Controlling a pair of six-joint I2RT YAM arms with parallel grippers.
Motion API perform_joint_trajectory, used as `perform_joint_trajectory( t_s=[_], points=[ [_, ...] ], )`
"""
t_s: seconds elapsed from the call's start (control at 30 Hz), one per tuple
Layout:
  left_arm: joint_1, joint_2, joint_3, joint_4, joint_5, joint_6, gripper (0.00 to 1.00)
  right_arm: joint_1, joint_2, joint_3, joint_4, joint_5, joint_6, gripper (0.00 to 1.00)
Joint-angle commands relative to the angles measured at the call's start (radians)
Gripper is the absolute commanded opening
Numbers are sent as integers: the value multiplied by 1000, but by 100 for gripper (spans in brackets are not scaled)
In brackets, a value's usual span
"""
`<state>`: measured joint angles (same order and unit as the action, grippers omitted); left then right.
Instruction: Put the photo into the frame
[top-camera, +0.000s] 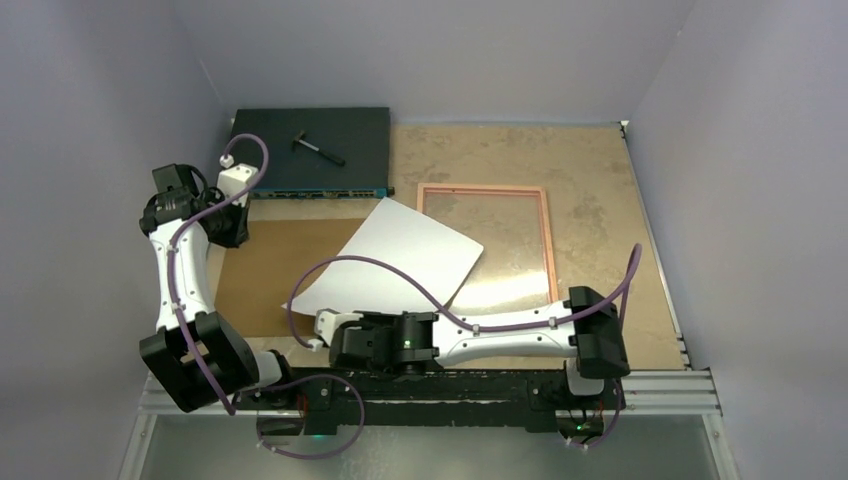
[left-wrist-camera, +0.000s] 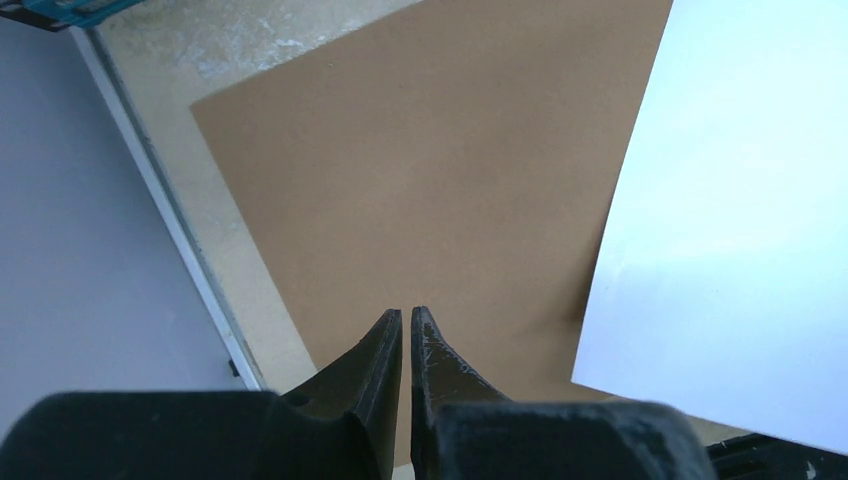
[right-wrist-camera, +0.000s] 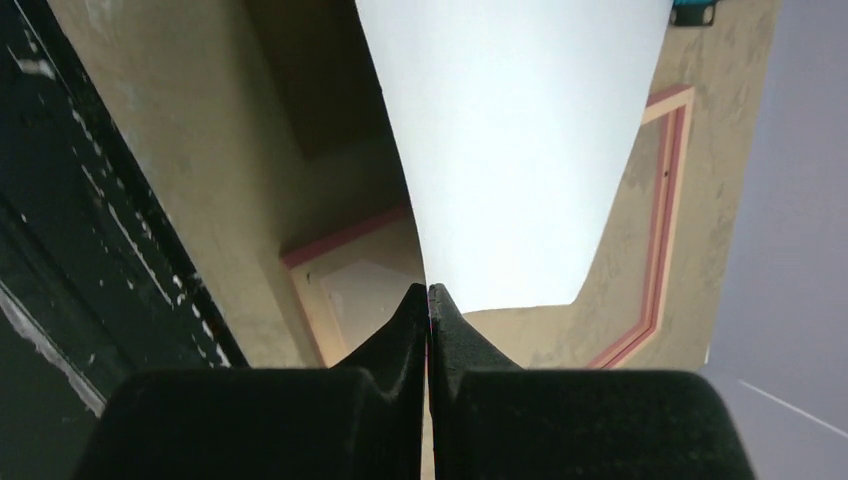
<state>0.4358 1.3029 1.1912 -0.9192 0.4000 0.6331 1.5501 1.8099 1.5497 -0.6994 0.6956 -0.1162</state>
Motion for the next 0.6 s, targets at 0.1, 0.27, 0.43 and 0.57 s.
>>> perform_joint_trajectory(
  t_s=[0.1, 0.27, 0.43, 0.57],
  points=[
    [-27, -4, -41, -39, 69, 25, 7, 14, -137, -172, -51, -50, 192, 0],
    [-53, -18, -66, -39, 62, 25, 7, 14, -199, -257, -69, -19, 268, 0],
    [-65, -26, -65, -55, 69, 35, 8, 6, -253, -246, -97, 50, 309, 42],
    [-69, -28, -67, -68, 62, 53, 8, 1, -223, -248, -101, 63, 331, 58]
  ],
)
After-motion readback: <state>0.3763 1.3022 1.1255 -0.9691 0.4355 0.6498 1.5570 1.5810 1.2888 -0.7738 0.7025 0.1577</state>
